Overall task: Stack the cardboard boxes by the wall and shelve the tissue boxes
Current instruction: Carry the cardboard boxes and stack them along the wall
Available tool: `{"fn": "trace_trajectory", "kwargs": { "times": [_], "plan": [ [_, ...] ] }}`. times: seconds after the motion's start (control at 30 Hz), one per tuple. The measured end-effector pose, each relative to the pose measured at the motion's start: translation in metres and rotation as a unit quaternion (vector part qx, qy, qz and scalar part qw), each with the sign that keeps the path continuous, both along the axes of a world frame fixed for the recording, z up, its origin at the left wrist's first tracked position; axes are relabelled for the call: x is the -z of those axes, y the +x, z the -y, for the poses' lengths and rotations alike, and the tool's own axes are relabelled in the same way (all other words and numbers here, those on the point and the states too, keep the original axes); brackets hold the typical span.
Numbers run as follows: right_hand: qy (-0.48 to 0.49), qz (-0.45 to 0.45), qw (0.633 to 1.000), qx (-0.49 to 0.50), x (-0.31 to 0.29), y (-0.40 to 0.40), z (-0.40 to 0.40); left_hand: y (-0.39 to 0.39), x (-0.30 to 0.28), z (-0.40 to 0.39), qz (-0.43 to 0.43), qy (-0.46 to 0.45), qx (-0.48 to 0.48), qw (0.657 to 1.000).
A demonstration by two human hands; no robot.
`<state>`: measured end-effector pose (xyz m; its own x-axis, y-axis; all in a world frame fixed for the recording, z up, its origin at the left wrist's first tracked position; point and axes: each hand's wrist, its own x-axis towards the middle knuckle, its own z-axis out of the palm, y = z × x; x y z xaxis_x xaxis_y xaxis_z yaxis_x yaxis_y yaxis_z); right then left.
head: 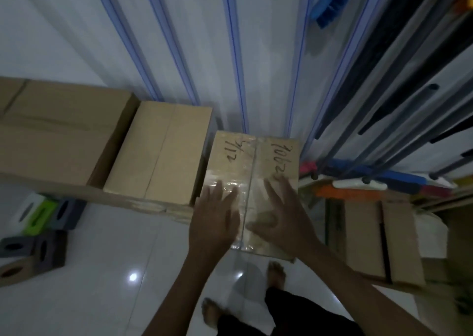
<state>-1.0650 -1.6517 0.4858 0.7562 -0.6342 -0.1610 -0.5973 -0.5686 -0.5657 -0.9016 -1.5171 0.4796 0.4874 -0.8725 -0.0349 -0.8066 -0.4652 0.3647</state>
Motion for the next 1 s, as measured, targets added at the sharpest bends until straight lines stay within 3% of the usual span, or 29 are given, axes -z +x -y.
{"fn": "trace_trajectory", "kwargs": {
  "times": [0.1, 0.23, 0.6, 0.87, 1.0],
  "plan": [
    [-0.061, -0.068, 0.994, -0.066, 0.013, -0.001, -0.009, -0.015, 0.015, -0.017, 0.058, 0.069, 0.012, 0.996],
    [-0.112, -0.1, 0.985, -0.079, 0.015, 0.013, 0.006, -0.007, 0.024, -0.005, 0.078, 0.038, 0.004, 0.996],
    [-0.134, -0.123, 0.979, -0.086, 0.01, 0.067, 0.046, 0.044, 0.022, 0.034, 0.061, 0.05, 0.007, 0.997],
    [-0.044, -0.135, 0.987, -0.071, -0.002, 0.067, 0.044, 0.037, 0.009, 0.023, 0.015, 0.036, -0.025, 0.999],
    [-0.084, 0.004, 0.996, -0.027, -0.004, 0.07, -0.001, 0.03, 0.01, -0.027, 0.055, -0.074, -0.084, 0.992]
  ]
}}
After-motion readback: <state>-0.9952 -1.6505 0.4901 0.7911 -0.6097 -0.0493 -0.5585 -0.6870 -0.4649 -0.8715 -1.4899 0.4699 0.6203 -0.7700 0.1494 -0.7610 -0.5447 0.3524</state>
